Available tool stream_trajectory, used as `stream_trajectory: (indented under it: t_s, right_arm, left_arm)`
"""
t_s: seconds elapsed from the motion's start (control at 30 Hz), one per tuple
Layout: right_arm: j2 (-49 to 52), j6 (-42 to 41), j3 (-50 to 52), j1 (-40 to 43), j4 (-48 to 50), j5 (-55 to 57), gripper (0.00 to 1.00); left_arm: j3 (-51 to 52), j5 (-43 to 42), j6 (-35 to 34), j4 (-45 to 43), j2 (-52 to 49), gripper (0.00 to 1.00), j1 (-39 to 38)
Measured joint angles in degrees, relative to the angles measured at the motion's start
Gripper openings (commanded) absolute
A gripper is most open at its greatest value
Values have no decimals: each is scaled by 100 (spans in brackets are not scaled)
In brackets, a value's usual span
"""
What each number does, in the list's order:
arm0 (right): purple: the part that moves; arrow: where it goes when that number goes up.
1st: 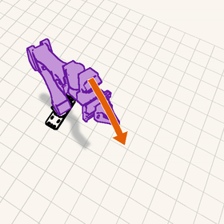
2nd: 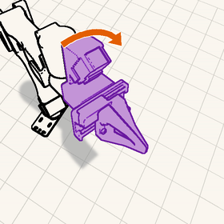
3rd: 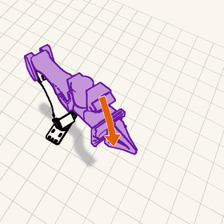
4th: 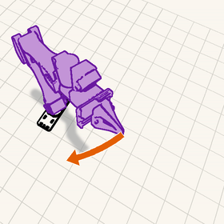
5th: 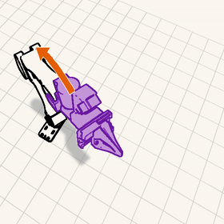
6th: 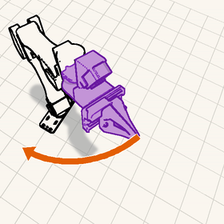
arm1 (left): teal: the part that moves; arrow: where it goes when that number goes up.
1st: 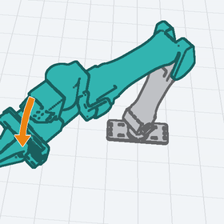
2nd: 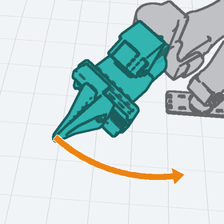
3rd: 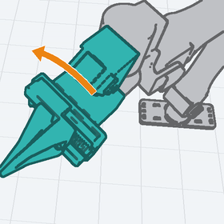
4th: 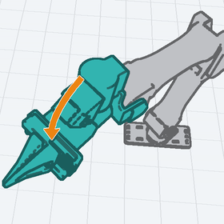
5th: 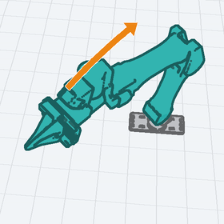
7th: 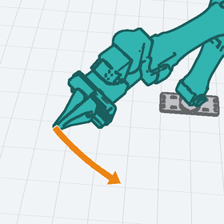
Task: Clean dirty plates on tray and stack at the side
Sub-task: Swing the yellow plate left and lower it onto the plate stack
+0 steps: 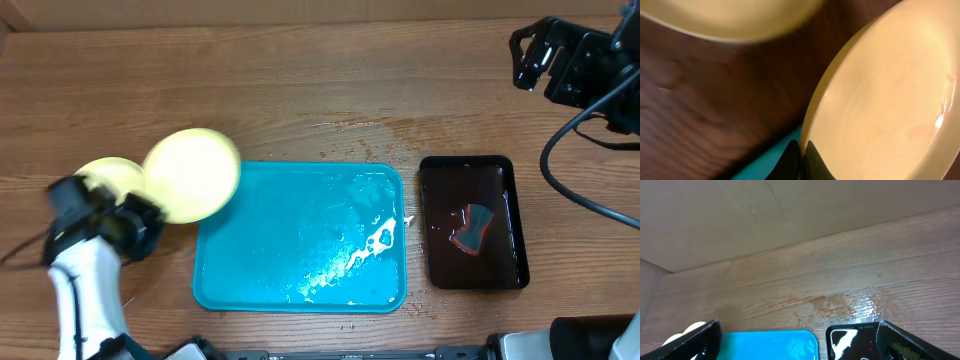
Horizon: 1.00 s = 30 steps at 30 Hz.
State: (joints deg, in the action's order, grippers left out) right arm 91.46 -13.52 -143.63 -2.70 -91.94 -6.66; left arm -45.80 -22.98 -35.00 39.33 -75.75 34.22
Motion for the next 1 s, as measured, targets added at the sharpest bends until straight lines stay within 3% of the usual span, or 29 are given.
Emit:
stream_trajectory:
  t_s: [0.2,0.37,0.77,1.0]
  right_arm:
    - [22,2,0,0,-68,-24,100]
    - [105,4,0,0,-96,-186,100]
    - [280,0,0,0,-247,-323,100]
    - [280,0,0,-2,-262,-343,100]
  left_arm:
    - [116,-457,278,-142,0,4,1932]
    - [120,-487,367,-319,-48,4,2894]
    - [122,-356,317,-1010,-1357,4,3027]
    - [109,-334,348,-1211,-1620,4,2776]
